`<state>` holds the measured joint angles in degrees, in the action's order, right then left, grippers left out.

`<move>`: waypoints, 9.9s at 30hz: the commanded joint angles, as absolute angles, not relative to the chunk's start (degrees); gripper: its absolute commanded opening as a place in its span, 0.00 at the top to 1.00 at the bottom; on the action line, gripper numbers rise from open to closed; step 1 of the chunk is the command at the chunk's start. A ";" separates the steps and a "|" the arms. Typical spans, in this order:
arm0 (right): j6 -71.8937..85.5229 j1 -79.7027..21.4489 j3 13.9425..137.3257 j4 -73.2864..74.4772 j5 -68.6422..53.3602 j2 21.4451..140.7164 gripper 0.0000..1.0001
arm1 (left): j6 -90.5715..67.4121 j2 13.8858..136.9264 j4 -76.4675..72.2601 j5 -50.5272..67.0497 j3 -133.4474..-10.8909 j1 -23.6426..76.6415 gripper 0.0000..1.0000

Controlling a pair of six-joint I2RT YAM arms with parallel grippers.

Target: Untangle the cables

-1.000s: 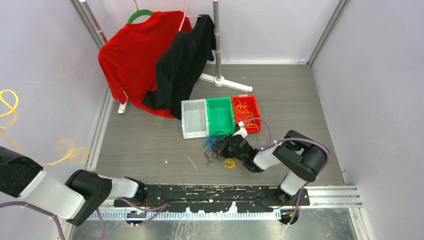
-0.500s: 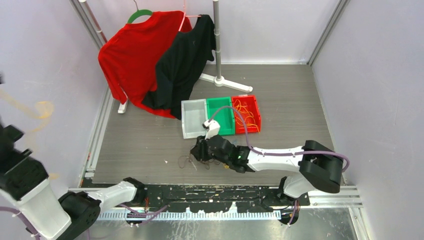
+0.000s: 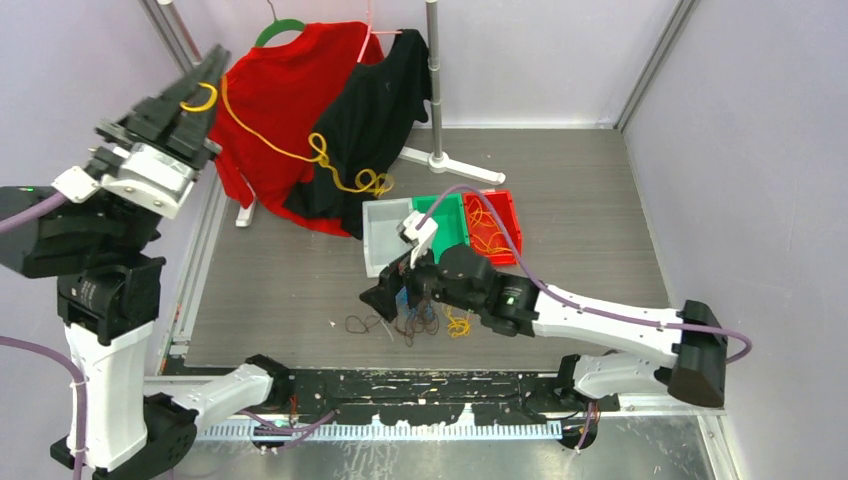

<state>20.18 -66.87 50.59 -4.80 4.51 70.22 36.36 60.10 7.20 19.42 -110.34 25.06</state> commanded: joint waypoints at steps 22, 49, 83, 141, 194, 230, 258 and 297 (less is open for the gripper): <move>16.08 -66.18 75.03 -14.99 -21.95 84.12 0.04 | 19.38 53.15 13.85 29.09 -96.94 25.22 1.00; 21.58 -59.42 70.57 -21.16 -8.65 79.30 0.99 | 13.29 46.70 20.57 27.72 -88.57 25.22 1.00; 19.13 -24.05 69.26 13.27 12.48 66.45 0.99 | 32.25 46.83 63.07 38.73 -84.22 25.24 0.00; 37.38 -7.11 69.70 9.10 -6.41 77.51 0.99 | 33.56 45.26 60.84 37.66 -82.88 25.23 0.00; 27.14 -15.41 67.87 11.22 7.27 96.82 0.73 | 36.08 45.34 62.68 36.46 -83.58 25.23 0.01; 28.21 -19.95 66.91 11.09 5.63 98.19 0.75 | 37.05 43.60 63.62 35.41 -83.18 25.18 0.01; 25.96 -19.88 77.93 28.38 6.15 85.18 0.01 | 30.15 45.51 63.04 33.20 -83.31 25.22 0.01; 43.64 -42.34 38.80 17.91 -0.22 78.36 0.63 | 28.52 43.29 61.72 31.72 -78.96 25.22 0.01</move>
